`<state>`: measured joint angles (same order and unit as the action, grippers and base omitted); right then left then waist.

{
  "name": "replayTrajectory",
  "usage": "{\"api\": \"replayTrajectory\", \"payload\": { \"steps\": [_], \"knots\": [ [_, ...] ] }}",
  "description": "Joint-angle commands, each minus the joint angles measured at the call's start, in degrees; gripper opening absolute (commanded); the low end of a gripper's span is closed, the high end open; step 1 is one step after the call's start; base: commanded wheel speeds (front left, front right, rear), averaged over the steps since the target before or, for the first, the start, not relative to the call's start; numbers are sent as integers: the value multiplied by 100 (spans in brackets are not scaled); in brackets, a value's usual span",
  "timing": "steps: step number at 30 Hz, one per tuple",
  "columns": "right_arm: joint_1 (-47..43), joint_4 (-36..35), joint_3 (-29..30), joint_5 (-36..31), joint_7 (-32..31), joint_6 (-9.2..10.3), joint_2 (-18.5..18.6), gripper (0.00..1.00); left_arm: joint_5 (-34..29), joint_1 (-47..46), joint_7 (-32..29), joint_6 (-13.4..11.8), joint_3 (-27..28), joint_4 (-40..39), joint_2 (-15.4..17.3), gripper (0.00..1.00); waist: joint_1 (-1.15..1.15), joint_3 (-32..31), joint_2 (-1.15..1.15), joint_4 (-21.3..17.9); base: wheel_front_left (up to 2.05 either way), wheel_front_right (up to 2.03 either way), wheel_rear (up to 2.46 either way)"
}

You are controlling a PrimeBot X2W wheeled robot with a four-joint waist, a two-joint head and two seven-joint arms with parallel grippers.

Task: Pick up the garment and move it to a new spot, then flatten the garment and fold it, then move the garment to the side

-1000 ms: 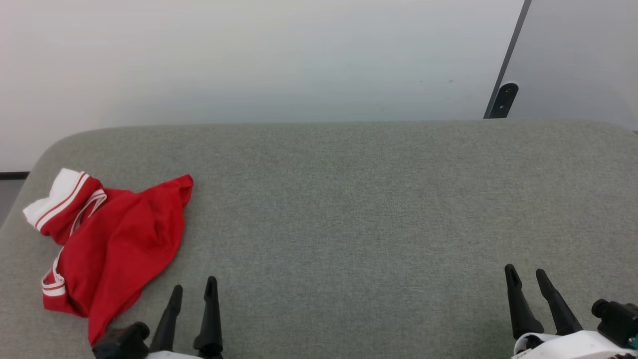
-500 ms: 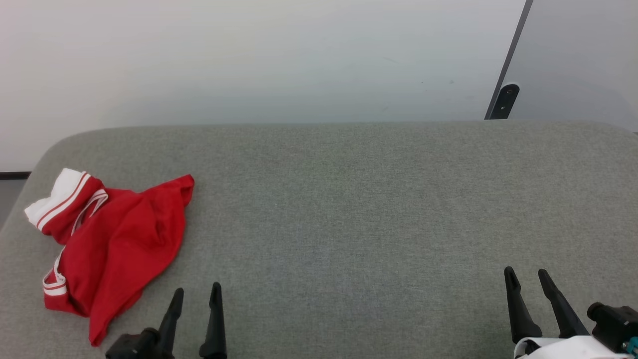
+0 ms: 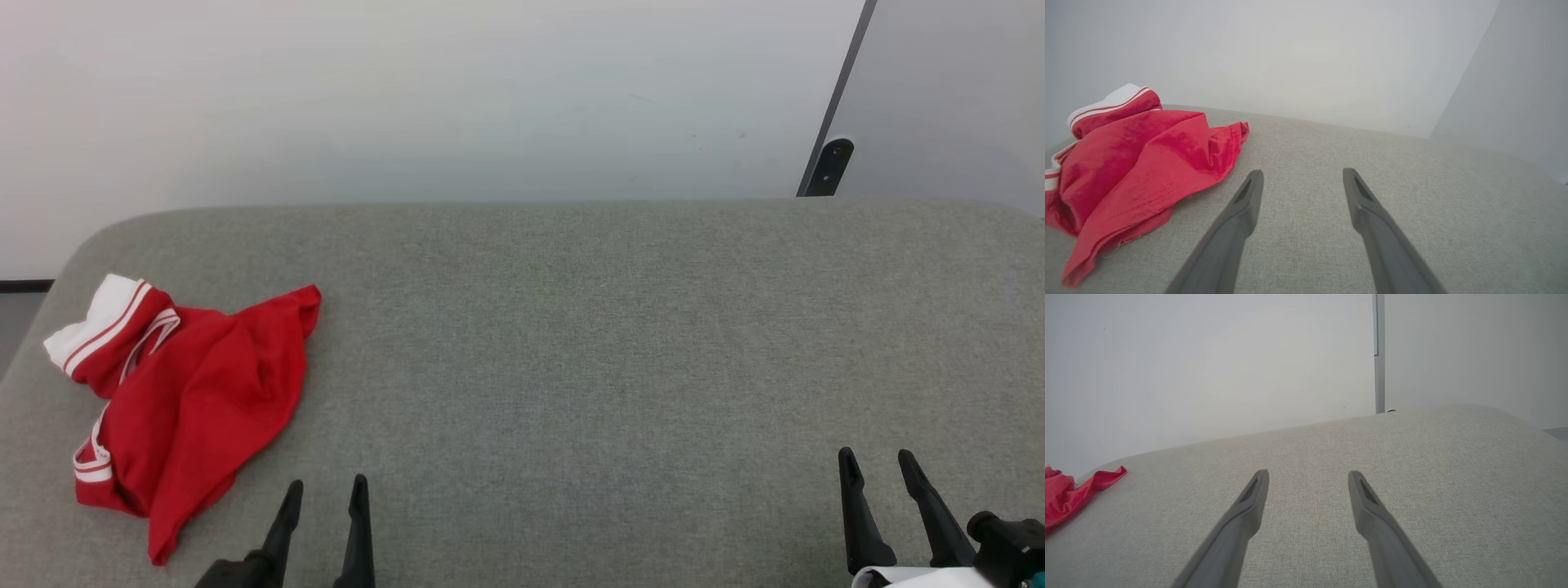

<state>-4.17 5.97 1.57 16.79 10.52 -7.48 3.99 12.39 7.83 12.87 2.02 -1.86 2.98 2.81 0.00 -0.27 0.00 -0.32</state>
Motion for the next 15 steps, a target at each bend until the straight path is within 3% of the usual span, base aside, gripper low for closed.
{"api": "replayTrajectory", "payload": {
  "steps": [1, 15],
  "knots": [
    [-42, -40, 34, -135, 57, -2, -22, 100, -146, 59, 56, 2, 5, -30, 20, 100, 0, 3, 0, 2, 0, 0, 0],
    [-115, 2, 106, -612, 273, -2, -97, 100, -585, 155, 185, 22, -6, 18, 18, 100, 0, 2, 0, 8, 0, 0, 0]
  ]
}}
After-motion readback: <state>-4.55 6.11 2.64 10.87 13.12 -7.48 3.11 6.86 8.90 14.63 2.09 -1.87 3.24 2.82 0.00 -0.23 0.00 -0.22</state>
